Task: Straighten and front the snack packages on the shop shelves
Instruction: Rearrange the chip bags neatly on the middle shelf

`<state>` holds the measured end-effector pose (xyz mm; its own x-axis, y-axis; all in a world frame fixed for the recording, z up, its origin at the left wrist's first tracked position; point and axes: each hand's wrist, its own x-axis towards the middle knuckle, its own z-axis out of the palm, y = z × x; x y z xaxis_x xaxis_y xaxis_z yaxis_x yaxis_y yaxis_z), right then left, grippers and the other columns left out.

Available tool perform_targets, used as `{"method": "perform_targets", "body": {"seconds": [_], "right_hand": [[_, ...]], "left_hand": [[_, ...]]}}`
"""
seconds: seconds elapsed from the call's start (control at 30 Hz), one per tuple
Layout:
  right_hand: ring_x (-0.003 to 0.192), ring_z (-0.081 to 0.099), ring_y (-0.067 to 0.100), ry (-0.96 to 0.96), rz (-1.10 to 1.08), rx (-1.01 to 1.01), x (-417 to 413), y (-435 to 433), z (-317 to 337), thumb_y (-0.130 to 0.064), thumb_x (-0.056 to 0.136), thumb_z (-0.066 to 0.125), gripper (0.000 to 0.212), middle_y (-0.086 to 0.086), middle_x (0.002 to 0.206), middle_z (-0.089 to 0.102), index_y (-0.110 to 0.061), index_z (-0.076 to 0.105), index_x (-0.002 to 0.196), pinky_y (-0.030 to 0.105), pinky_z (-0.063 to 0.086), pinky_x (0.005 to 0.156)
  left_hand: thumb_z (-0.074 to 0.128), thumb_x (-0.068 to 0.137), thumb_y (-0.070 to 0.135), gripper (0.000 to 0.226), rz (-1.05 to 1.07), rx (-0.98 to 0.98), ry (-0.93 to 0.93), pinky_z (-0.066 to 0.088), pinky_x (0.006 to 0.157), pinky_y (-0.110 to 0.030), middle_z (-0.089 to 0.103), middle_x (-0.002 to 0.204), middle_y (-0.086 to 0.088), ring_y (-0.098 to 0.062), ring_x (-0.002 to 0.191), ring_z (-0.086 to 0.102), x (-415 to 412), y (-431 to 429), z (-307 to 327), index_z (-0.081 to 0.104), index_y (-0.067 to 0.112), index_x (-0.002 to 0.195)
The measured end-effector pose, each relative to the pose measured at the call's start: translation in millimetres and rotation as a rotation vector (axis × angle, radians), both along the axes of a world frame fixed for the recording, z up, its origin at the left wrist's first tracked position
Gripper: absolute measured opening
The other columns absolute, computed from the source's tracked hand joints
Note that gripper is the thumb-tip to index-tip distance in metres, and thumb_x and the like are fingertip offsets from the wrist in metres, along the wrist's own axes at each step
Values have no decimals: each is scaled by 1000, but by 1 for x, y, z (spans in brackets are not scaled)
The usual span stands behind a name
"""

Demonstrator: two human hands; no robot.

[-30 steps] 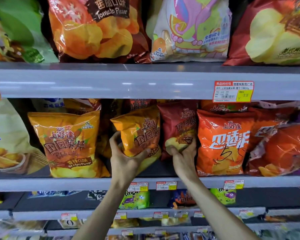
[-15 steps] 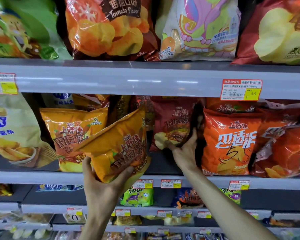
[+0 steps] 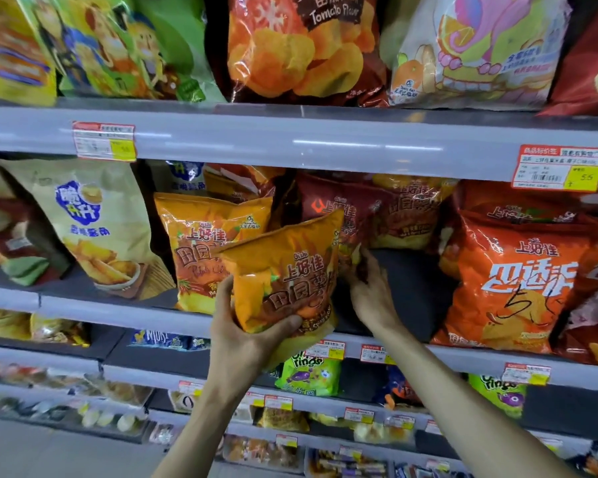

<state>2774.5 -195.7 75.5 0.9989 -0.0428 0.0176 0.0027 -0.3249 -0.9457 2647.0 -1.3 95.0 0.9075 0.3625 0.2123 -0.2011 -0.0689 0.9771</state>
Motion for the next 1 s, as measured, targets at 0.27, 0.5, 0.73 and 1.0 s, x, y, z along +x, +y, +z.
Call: {"method": "perform_targets", "body": {"seconds": [0.27, 0.5, 0.73, 1.0], "right_hand": [[130, 56, 12, -74, -179, 170, -59, -39, -5, -62, 94, 45, 56, -7, 139, 63, -30, 58, 138, 38, 41, 113], [137, 48, 6, -84, -195, 157, -77, -61, -3, -57, 98, 50, 54, -15, 148, 53, -42, 45, 150, 35, 37, 115], [147, 39, 13, -67, -238, 136, -69, -65, 1, -58, 85, 58, 84, -14, 161, 37, -47, 23, 160, 48, 35, 123], [151, 30, 15, -13, -213, 137, -65, -61, -2, -62, 68, 61, 104, -11, 166, 28, -43, 20, 162, 46, 30, 124]], "left_hand": [[104, 60, 29, 99, -93, 125, -16, 62, 85, -26, 68, 127, 11, -8, 109, 71, 35, -43, 8, 48, 33, 141], [103, 59, 44, 99, -202, 177, 10, 62, 90, -37, 72, 122, 11, -8, 106, 72, 100, -103, 19, 48, 31, 141], [100, 67, 40, 91, -376, 201, 65, 61, 95, -39, 72, 121, 11, -9, 110, 72, 141, -141, 10, 49, 26, 141], [73, 90, 58, 58, -399, 796, 250, 55, 88, -39, 73, 117, -8, -34, 111, 69, 138, -132, -5, 64, 15, 127]]}}
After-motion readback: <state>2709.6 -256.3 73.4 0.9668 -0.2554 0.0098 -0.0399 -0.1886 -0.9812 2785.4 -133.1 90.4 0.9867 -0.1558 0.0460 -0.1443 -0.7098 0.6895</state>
